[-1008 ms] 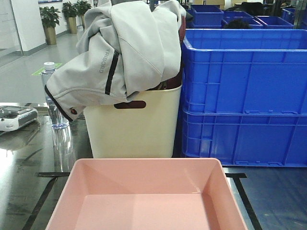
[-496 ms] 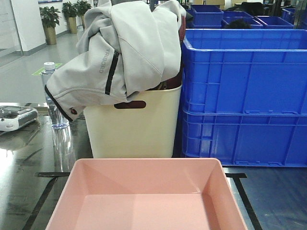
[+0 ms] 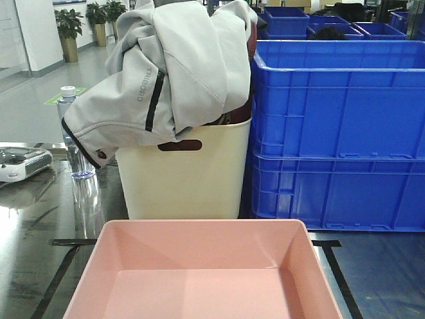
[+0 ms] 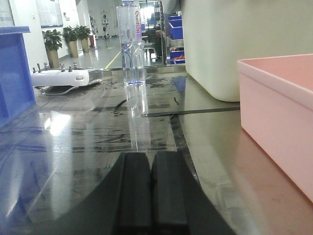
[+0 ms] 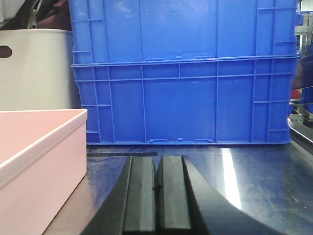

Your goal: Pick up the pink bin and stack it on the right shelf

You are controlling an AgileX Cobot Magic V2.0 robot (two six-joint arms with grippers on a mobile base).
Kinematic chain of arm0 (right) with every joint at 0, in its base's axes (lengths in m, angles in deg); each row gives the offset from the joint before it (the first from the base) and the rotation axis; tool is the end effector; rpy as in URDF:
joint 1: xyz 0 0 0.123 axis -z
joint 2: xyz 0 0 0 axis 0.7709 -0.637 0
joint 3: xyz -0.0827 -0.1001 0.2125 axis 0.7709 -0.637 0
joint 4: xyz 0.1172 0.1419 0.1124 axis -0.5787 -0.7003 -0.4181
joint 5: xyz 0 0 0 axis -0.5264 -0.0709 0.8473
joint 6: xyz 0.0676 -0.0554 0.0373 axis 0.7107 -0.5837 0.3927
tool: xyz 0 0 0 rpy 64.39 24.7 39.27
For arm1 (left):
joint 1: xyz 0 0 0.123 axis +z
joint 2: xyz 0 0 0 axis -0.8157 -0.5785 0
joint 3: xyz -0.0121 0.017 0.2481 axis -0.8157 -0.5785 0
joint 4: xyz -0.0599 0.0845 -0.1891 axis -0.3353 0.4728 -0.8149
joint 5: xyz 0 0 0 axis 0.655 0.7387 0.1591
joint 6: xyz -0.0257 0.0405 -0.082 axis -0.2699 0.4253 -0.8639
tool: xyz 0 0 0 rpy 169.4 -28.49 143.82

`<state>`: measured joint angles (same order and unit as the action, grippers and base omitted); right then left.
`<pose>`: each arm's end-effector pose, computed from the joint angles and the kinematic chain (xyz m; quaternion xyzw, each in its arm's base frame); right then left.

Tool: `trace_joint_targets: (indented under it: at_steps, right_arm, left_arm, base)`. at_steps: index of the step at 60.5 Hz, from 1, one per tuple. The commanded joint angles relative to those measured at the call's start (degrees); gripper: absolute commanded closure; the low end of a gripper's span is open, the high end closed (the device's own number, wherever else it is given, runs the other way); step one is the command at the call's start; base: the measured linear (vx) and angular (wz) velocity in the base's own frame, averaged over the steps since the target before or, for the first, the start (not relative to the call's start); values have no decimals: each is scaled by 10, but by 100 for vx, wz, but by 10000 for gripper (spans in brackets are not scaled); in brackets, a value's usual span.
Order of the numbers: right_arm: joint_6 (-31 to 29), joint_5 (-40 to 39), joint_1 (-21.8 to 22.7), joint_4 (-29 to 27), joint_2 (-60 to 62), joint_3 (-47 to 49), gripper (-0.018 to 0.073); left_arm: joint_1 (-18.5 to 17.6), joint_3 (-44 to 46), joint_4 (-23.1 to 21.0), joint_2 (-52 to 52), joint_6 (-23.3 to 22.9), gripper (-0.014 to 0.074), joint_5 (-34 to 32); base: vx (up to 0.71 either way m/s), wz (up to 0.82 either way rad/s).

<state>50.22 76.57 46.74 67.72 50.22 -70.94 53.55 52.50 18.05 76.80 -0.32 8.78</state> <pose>0.0596 0.0037 0.2121 -0.0124 0.6570 0.0333 0.7530 0.0606 -0.0009 0.1997 0.0151 0.7037 0.0031 0.7103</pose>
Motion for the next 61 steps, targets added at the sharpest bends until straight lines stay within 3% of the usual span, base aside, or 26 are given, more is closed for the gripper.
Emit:
trace_joint_targets:
  at_steps: [1,14,23,42,61]
  right_arm:
    - [0,-48,5,25,8,-3,568]
    - [22,-46,5,40,8,-3,568]
    - [38,-47,44,38,9,-3,568]
    - [29,-41,42,65,9,-3,568]
    - [25,-42,42,54,8,-3,568]
  left_arm:
    - [1,-8,-5,10,-1,599,-48]
    - [1,-8,-5,10,-1,599,-48]
    - [1,-8,-5,10,-1,599,-48]
    - [1,-8,-5,10,-1,599,-48]
    - [1,-8,-5,10,-1,599,-48]
  base:
    - [0,0]
    - [0,0]
    - [0,0]
    - [0,0]
    - [0,0]
